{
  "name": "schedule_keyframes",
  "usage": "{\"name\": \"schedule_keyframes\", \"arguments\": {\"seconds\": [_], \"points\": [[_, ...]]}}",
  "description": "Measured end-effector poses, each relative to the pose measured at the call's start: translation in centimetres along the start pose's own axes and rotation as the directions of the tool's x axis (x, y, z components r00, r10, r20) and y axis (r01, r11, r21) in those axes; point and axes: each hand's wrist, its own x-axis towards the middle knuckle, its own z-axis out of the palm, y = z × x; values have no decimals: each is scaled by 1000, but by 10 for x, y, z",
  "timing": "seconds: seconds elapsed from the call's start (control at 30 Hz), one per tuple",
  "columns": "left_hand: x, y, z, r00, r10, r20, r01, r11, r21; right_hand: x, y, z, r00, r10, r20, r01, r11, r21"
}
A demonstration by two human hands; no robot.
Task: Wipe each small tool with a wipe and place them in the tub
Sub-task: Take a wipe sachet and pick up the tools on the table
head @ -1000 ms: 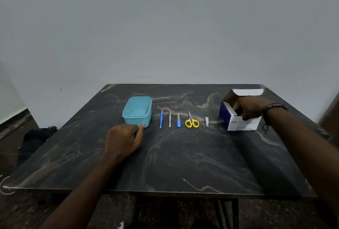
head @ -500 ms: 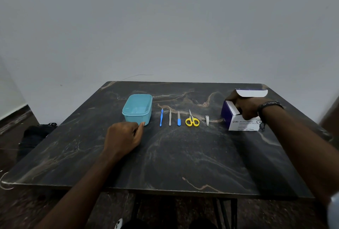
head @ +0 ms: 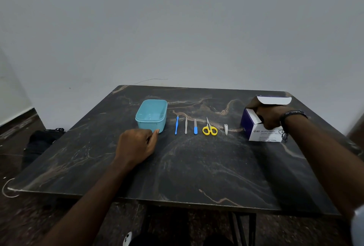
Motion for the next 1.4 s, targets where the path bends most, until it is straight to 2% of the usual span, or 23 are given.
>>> {"name": "schedule_keyframes", "arguments": {"seconds": [0.2,0.4,0.5,0.63,0.8,0.9,1.03,1.27,1.4], "points": [[0,3,-2,1000,-8,9,8,1000,15,0,2,0,999,-26,-18,26,1000,5],[0,-1,2,1000,-9,7,9,1000,7,-4,9,-12,999,-36,9,35,989,142],[0,-2,2,1000,-1,4,1,1000,8,-7,11,-15,998,-56,14,53,987,152],[0,-3,2,1000,-11,2,11,1000,-16,-14,10,-22,990,-77,-115,99,976,195],[0,-1,2,1000,-3,25,3,1000,-28,-38,6,-22,947,-27,-320,102,970,220],[1,-1,2,1000,2,28,-1,1000,-18,-53,5,-16,898,19,-439,93,968,233],[0,-4,5,1000,2,16,-1,999,-35,-77,8,-11,795,-5,-607,170,962,215],[0,-6,5,1000,1,7,-1,1000,2,-104,12,-6,735,37,-677,231,925,302],[0,-4,4,1000,5,-5,-5,1000,-15,-103,18,-9,742,38,-669,274,894,354]]}}
